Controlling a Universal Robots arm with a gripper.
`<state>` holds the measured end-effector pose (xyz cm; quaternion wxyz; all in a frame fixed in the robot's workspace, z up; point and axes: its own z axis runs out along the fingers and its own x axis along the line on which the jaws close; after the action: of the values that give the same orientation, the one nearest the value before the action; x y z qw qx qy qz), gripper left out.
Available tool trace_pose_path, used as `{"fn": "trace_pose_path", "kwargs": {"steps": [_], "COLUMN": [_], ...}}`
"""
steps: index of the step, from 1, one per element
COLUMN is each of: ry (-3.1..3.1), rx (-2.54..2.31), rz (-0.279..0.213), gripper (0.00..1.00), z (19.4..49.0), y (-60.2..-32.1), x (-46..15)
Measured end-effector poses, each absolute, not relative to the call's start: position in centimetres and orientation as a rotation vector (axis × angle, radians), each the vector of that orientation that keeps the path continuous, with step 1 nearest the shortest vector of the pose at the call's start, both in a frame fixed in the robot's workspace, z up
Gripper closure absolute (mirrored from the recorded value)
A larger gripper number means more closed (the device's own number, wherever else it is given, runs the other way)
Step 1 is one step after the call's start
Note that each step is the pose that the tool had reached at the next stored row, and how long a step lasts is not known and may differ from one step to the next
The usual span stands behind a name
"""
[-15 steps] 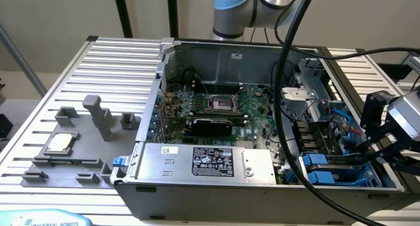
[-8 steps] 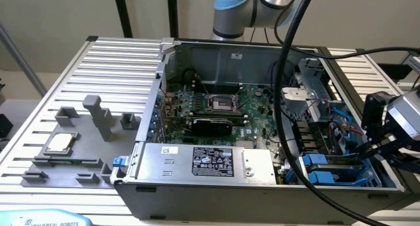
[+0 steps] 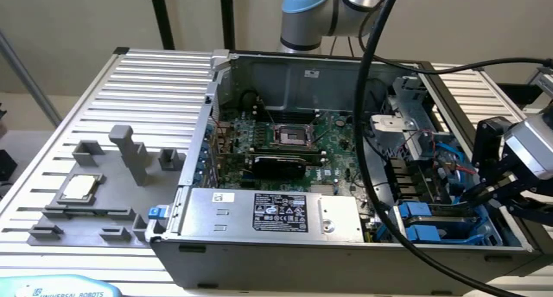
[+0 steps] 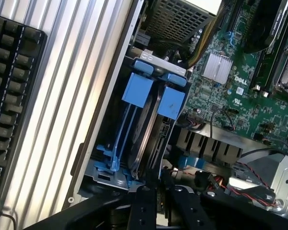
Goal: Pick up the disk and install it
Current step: 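Insert the first disk wire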
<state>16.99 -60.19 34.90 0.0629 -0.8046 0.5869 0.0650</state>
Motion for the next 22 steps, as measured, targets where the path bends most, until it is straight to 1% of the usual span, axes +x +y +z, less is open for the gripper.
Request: {"fn": "trace_pose_path", "kwargs": {"steps": [9,16,22], "ry": [1.775,1.835,1.923], "rx": [-2.430,-2.385,-2.324], "rz": [0.196,0.189,0.170], "gripper": [0.84,0.84,0.84], "z": [35.0,34.9,34.9], "y": [-59.9,-59.9,-59.9], "x": [13.8,13.6,13.6]}}
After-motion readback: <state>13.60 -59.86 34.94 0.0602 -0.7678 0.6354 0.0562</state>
